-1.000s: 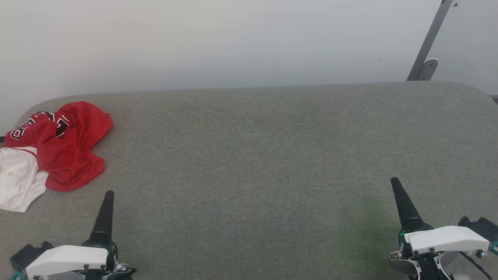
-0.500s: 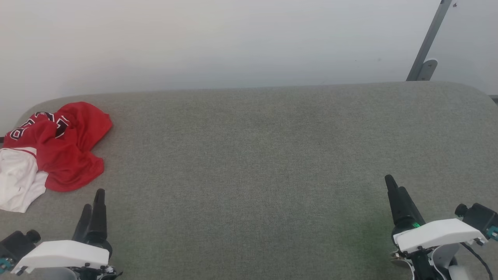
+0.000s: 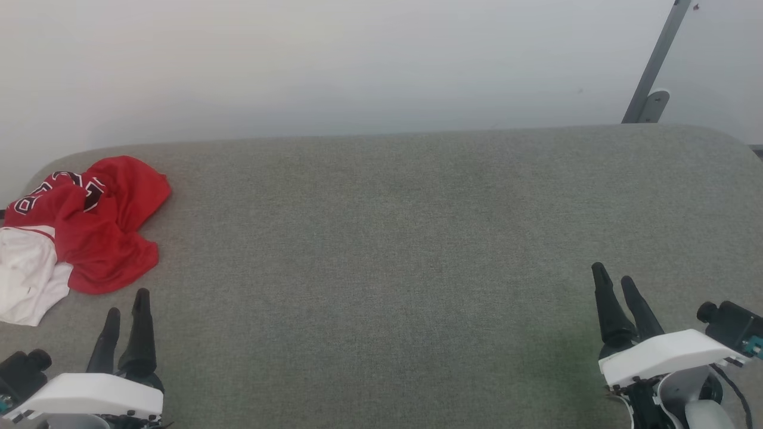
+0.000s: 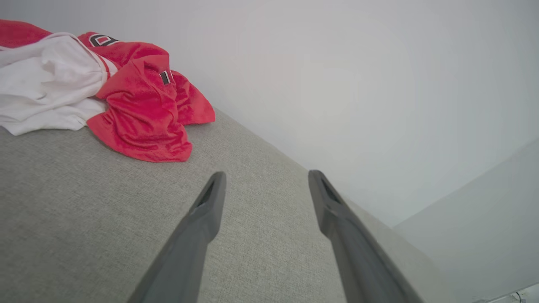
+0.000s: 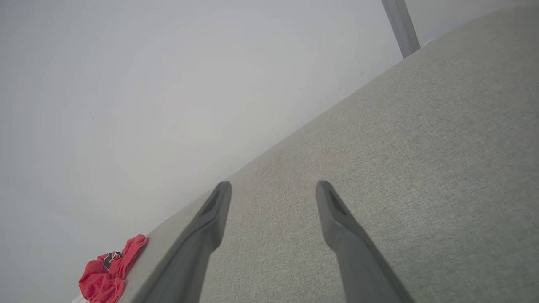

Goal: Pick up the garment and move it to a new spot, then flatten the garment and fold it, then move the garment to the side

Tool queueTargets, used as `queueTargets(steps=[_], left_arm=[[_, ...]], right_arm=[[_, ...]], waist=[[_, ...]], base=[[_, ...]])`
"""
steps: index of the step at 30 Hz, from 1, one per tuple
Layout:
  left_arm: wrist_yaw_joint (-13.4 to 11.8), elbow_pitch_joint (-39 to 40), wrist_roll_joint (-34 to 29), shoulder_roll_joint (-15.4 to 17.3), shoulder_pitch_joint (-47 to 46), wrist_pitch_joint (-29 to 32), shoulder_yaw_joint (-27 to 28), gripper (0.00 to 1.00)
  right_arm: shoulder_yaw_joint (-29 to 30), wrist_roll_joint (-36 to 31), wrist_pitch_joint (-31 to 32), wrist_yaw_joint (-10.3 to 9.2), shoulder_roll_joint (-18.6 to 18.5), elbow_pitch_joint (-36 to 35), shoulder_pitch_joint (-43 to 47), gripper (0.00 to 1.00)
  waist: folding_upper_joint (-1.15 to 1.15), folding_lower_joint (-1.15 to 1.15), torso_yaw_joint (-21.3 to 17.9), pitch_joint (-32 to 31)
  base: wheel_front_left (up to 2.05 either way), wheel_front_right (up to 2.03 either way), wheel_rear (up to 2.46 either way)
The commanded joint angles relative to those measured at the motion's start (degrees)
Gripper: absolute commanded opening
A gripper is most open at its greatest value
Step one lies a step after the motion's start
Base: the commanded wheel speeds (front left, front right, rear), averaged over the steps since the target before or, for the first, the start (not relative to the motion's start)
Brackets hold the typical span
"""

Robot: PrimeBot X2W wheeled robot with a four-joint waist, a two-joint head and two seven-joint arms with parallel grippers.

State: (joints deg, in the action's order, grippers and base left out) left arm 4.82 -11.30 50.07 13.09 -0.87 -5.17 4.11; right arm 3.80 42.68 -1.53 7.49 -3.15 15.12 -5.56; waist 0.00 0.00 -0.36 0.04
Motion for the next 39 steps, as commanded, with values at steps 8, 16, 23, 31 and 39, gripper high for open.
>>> queueTargets(steps=[8, 16, 23, 31, 39], left_arm=[[1.39, 1.56, -5.79, 0.95, 0.48, -1.93, 0.65, 1.0], [2.09, 2.56, -10.36, 1.17, 0.9, -3.22, 1.06, 1.0], [2.47, 3.27, -13.12, 1.74, 1.66, -4.24, 0.33, 1.0], [2.66, 3.75, -14.63, 3.0, 2.11, -5.22, -0.75, 1.0], [2.65, 3.98, -15.54, 4.97, 2.78, -6.27, -2.33, 1.0]], right_arm=[[-0.55, -6.58, -1.46, 0.01, -0.53, -1.18, -1.67, 1.0], [-0.72, -11.73, -2.41, 0.0, -0.6, -1.73, -1.63, 1.0], [-1.03, -15.8, -2.95, 0.0, -0.47, -2.3, -1.53, 1.0], [-1.32, -19.71, -3.77, 0.0, -0.45, -2.74, -1.53, 1.0], [-1.81, -23.7, -4.87, 0.0, -0.51, -2.8, -1.46, 1.0]], waist=[[0.0, 0.0, -0.07, 0.09], [0.0, 0.0, -0.14, 0.07], [0.0, 0.0, -0.15, 0.05], [0.0, 0.0, -0.13, 0.03], [0.0, 0.0, -0.17, 0.04]], base=[[0.0, 0.0, 0.0], [0.0, 0.0, 0.0], [0.0, 0.0, 0.0], [0.0, 0.0, 0.0], [0.0, 0.0, 0.0]])
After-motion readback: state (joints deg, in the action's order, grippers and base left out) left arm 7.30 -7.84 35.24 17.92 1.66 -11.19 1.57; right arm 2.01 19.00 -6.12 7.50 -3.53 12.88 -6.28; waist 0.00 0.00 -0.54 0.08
